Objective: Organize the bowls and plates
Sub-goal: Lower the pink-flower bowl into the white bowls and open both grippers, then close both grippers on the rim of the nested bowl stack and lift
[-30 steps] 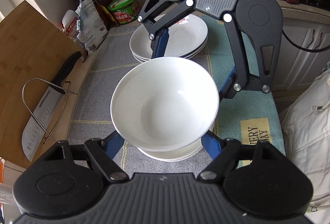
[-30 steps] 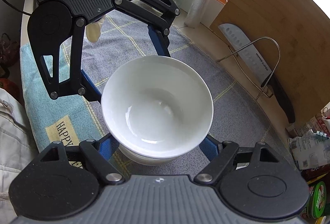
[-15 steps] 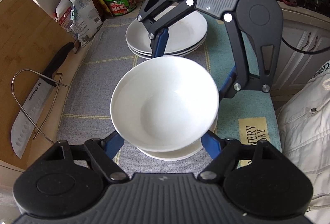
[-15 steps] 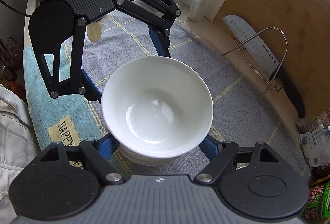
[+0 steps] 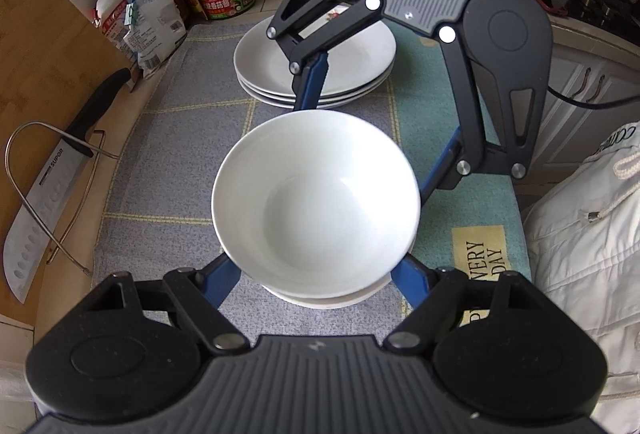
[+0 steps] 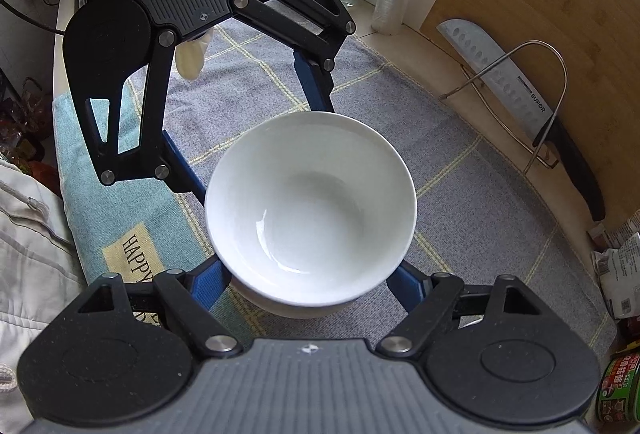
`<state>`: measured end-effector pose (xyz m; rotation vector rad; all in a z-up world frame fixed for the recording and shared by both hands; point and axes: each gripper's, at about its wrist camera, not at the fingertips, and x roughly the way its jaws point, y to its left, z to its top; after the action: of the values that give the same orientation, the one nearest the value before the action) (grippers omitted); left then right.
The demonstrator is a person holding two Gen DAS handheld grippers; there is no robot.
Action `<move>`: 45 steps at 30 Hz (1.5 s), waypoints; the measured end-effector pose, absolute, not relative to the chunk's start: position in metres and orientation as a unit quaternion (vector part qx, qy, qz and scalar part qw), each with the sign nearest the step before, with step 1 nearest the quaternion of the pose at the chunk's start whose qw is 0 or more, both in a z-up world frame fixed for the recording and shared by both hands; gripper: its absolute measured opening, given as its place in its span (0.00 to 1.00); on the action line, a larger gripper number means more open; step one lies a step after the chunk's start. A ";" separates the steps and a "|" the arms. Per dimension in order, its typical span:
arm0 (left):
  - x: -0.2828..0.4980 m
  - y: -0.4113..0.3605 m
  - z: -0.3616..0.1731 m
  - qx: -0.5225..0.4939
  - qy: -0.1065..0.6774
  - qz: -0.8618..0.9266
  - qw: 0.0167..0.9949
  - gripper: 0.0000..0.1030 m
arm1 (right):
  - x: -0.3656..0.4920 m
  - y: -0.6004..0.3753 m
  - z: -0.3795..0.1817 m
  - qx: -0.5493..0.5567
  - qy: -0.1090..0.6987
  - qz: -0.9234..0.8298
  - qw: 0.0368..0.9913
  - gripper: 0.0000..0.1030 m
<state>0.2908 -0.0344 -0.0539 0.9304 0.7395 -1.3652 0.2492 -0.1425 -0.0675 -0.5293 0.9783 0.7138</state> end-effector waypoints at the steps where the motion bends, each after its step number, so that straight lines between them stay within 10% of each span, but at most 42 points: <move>1: 0.291 -0.034 -0.054 0.406 0.323 -0.593 0.616 0.80 | 0.249 -0.142 -0.068 -0.246 0.454 0.332 0.789 0.85; 45: 0.276 -0.014 -0.041 0.349 0.292 -0.576 0.679 0.93 | 0.221 -0.149 -0.055 -0.217 0.394 0.316 0.836 1.00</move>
<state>0.2760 -0.0144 -0.0414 0.7840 0.6570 -1.2948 0.2214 -0.1494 -0.0553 -0.4584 0.8335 0.6684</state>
